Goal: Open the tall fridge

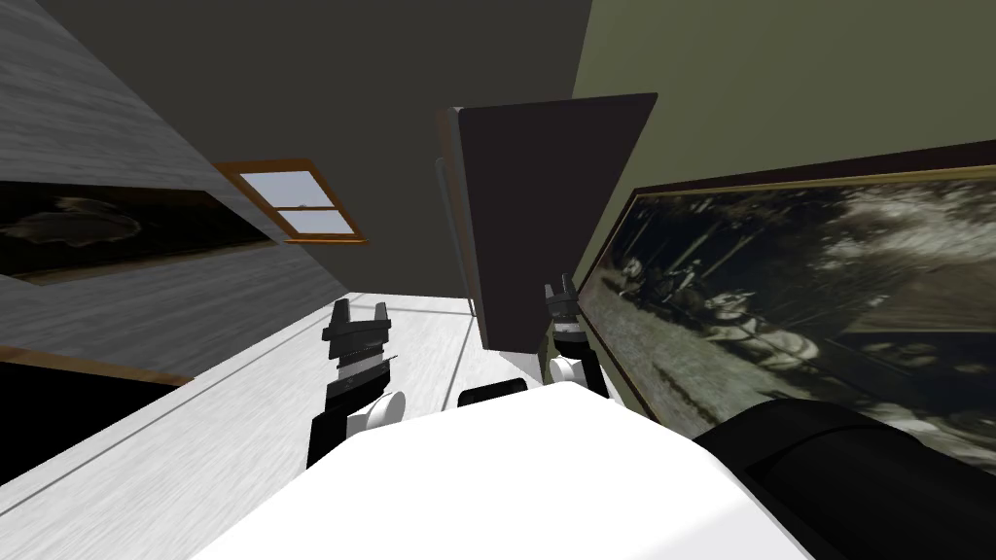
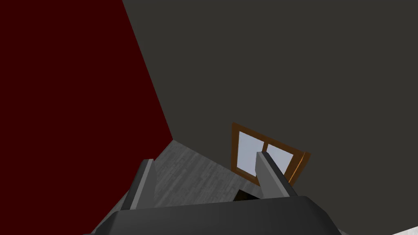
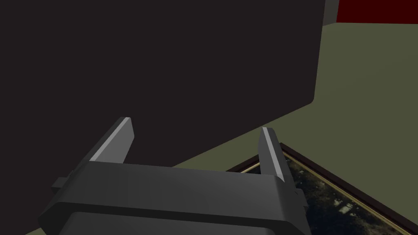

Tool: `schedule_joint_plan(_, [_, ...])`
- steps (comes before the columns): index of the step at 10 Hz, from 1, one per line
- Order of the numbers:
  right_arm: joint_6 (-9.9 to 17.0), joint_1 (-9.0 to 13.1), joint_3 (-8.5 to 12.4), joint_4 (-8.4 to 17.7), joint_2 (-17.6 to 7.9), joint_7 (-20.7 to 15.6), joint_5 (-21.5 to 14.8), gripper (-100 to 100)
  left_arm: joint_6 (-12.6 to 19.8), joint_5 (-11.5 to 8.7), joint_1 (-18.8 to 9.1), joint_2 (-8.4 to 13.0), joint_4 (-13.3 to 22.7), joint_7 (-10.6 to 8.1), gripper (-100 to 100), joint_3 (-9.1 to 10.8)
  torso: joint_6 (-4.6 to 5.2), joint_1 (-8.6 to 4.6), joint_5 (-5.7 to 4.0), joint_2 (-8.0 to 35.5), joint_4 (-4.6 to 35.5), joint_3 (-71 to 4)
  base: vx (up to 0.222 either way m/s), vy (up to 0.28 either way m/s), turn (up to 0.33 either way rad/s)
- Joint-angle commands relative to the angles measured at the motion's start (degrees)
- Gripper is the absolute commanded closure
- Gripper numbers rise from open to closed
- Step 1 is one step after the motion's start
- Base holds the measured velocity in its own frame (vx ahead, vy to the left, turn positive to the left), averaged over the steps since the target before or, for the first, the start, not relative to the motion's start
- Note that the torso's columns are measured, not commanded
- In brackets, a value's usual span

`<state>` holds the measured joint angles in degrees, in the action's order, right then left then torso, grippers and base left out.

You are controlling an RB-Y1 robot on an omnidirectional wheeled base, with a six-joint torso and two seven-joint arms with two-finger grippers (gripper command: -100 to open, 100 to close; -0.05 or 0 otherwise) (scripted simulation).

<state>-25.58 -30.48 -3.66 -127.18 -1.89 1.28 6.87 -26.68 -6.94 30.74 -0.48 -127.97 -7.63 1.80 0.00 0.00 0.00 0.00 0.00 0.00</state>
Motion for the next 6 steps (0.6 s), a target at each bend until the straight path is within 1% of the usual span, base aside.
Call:
schedule_joint_plan(1, [0.0,0.0,0.0,0.0,0.0,0.0,0.0,0,0.0,0.0,0.0,0.0,0.0,0.0,0,0.0,0.0,0.0,0.0,2.3,2.3,-4.7,0.0,0.0,0.0])
schedule_joint_plan(3, [0.0,0.0,0.0,0.0,0.0,0.0,0.0,0,0.0,0.0,0.0,0.0,0.0,0.0,0,0.0,0.0,0.0,0.0,10.0,10.1,-20.1,0.0,0.0,0.0])
schedule_joint_plan(6, [0.0,0.0,0.0,0.0,0.0,0.0,0.0,0,0.0,0.0,0.0,0.0,0.0,0.0,0,0.0,0.0,0.0,0.0,22.7,22.7,-45.4,0.0,0.0,0.0])
